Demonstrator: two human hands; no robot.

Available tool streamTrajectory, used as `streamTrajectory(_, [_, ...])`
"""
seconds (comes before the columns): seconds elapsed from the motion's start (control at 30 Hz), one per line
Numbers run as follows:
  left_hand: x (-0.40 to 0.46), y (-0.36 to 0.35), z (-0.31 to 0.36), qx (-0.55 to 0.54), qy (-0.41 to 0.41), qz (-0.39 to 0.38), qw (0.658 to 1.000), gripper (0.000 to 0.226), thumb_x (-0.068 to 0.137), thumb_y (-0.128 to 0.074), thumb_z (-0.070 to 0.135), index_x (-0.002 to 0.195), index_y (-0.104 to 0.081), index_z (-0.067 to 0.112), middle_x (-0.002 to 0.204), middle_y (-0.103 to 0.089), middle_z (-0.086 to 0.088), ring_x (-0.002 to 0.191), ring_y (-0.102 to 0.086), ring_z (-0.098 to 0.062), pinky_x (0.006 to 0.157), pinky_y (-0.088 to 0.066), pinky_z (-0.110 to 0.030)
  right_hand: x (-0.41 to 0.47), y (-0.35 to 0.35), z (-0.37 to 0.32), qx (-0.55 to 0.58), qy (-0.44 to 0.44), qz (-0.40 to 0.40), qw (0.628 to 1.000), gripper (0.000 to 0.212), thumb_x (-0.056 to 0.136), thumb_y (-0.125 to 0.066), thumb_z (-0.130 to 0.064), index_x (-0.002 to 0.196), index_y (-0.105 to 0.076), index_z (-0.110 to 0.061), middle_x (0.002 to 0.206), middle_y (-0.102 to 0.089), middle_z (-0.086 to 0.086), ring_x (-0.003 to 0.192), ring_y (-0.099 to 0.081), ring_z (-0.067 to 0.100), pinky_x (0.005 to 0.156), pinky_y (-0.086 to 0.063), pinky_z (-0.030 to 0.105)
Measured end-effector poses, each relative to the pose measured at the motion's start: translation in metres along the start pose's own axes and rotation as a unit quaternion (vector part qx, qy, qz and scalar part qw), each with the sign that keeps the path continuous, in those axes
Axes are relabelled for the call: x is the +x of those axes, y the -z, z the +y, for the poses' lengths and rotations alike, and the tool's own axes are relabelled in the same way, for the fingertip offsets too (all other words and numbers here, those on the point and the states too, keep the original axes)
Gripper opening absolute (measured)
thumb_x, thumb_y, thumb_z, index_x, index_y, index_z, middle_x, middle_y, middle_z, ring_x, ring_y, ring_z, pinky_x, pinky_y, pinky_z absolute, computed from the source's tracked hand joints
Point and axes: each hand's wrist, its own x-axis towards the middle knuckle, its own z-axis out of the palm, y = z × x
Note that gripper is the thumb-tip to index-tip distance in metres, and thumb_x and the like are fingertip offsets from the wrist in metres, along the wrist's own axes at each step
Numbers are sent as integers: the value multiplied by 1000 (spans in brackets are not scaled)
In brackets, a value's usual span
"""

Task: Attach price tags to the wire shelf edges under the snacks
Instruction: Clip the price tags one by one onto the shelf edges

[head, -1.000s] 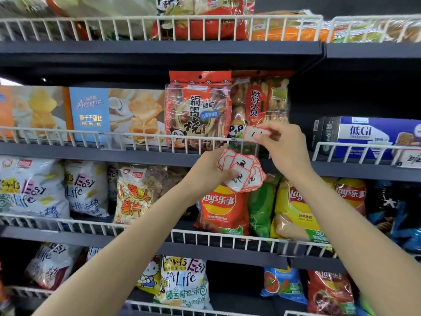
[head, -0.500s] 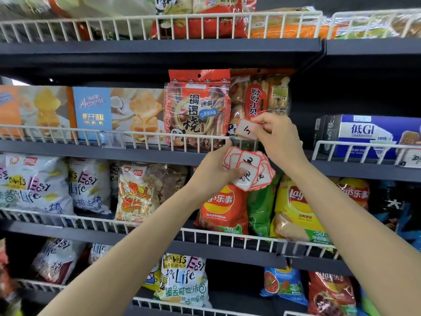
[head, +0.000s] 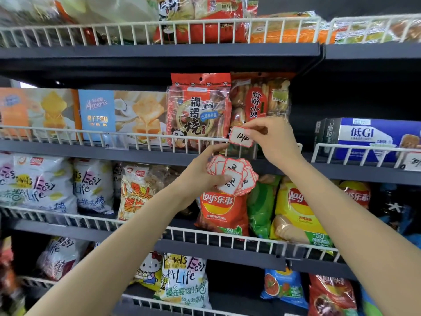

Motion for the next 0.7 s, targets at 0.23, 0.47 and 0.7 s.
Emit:
streamTrajectory(0.23, [1, 9, 6, -3, 46, -41, 998, 59, 83, -64, -6, 114, -51, 42, 102, -63, -23, 93, -66, -30, 82, -56, -47, 0, -5, -1, -29, 7, 66, 997, 10, 87, -63, -15, 91, -72, -16, 79, -63, -9, 75, -58, 9, 70, -48, 25])
streamTrajectory(0.47, [1, 8, 8, 5, 59, -38, 998, 59, 82, -64, -7, 109, -51, 45, 107, -64, -27, 100, -65, -37, 86, -52, -56, -7, -7, -2, -90, 40, 34, 995, 14, 89, -62, -20, 95, -74, -16, 90, -72, -2, 80, -59, 8, 71, -44, 23])
streamTrajectory(0.7, [0, 7, 10, 3, 56, -41, 998, 60, 82, -63, -9, 107, -51, 45, 112, -61, -30, 104, -63, -40, 87, -51, -57, -16, -10, -2, -200, 75, 58, 975, 10, 91, -58, -18, 92, -67, -13, 89, -70, 2, 83, -62, 19, 79, -46, 34])
